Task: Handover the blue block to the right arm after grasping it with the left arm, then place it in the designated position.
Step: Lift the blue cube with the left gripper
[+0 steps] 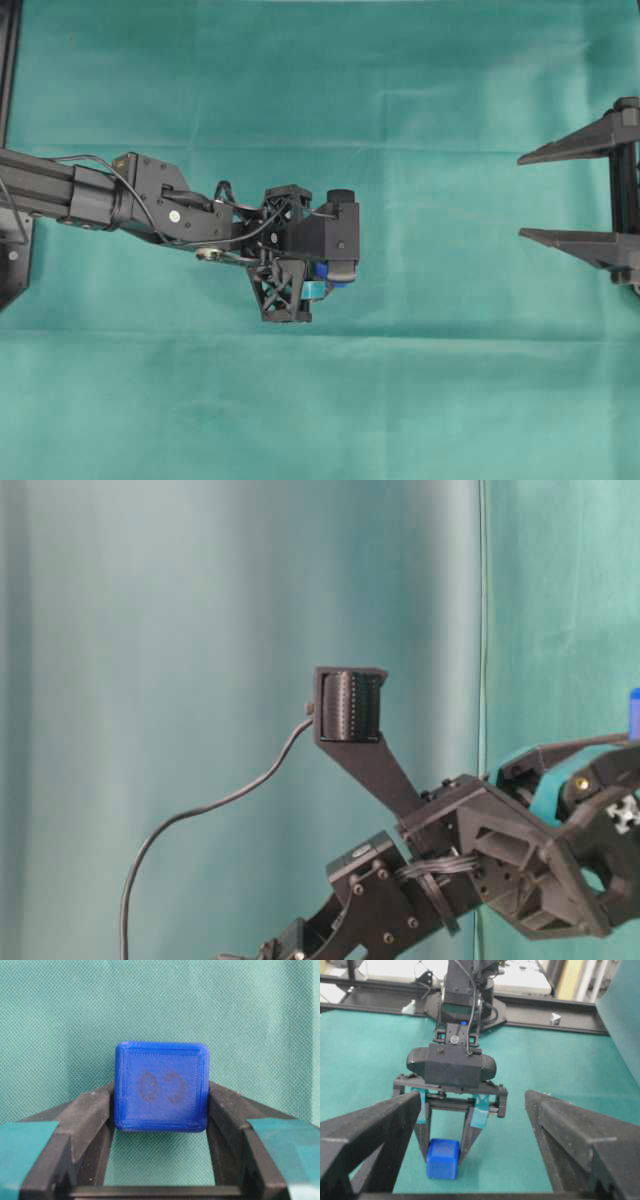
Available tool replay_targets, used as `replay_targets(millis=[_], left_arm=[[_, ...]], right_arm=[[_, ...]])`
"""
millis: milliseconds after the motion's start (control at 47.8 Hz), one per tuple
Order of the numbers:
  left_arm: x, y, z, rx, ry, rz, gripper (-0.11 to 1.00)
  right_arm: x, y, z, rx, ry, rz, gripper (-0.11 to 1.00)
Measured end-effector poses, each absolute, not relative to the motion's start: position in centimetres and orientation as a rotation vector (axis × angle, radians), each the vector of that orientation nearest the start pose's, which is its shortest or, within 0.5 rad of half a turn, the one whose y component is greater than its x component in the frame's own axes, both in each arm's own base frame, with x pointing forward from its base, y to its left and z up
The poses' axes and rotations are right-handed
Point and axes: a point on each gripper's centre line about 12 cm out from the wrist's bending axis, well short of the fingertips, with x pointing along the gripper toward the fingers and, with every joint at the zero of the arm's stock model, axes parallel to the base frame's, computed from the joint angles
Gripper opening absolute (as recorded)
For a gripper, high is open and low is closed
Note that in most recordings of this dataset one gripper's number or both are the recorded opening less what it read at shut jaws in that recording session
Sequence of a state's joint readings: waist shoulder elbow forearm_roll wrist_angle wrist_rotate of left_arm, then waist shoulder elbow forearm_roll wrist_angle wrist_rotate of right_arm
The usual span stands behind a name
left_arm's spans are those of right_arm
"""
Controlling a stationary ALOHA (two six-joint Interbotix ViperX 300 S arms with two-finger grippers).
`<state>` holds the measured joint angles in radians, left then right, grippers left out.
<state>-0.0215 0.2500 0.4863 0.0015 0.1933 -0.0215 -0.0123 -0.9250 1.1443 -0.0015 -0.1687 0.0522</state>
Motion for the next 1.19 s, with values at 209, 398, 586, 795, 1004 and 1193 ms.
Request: replay_targets(millis=[209,398,586,795,1004,1193], left_arm=[[42.5,-0.9,10.7,-0.011,0.924,-0.009,0.47],[42.6,-0.9,10.8,-0.008,0.919,-0.01,0.47],[42.5,-1.0,10.8,-0.011,0.922,-0.01,0.47],[42.3,-1.1,12.5,-0.012,0.91,-0.012,0.47],[41.5,-1.1,16.5,-0.014,0.882,-0.012,0.47],[40.9,-1.1,20.5,-0.012,0.838,-0.013,0.47]], right_arm=[[20.7,-0.3,28.4,0.051,0.052,-0.013,0.94],[20.7,-0.3,28.4,0.051,0.05,-0.013,0.94],[20.7,-0.3,28.4,0.051,0.05,-0.013,0.94],[20.7,-0.3,28.4,0.052,0.05,-0.013,0.94],[20.7,-0.3,28.4,0.052,0.052,-0.013,0.94],[20.8,-0.2,28.4,0.052,0.052,-0.012,0.94]])
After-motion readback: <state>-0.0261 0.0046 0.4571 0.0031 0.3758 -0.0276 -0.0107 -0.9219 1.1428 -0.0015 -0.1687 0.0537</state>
